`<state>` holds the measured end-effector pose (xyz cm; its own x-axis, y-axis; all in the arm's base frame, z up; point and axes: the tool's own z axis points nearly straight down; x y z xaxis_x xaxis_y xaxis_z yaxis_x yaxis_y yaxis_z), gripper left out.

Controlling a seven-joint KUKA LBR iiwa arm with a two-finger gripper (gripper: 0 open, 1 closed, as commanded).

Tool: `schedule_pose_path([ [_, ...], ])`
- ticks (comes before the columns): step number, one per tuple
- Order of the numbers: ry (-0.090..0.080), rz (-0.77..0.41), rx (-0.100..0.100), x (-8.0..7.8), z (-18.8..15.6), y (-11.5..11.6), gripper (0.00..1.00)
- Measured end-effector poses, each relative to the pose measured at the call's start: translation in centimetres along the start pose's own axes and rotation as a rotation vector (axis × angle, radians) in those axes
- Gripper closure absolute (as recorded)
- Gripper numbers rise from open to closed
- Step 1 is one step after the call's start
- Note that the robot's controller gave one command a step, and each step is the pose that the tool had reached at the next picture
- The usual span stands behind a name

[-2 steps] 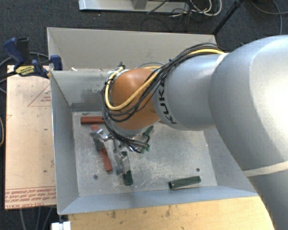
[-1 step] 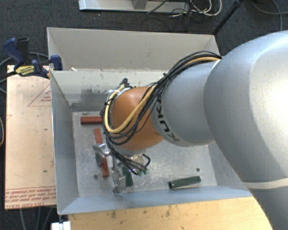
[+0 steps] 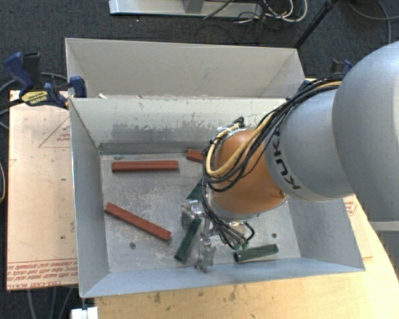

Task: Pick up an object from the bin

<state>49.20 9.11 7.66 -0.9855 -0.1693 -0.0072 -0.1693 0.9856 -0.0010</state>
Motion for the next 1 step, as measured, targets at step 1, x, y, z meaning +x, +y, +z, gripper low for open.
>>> schedule_pose_path([
  [1, -0.010, 0.022, -0.005, -0.82, 0.39, 7.28, 0.00],
])
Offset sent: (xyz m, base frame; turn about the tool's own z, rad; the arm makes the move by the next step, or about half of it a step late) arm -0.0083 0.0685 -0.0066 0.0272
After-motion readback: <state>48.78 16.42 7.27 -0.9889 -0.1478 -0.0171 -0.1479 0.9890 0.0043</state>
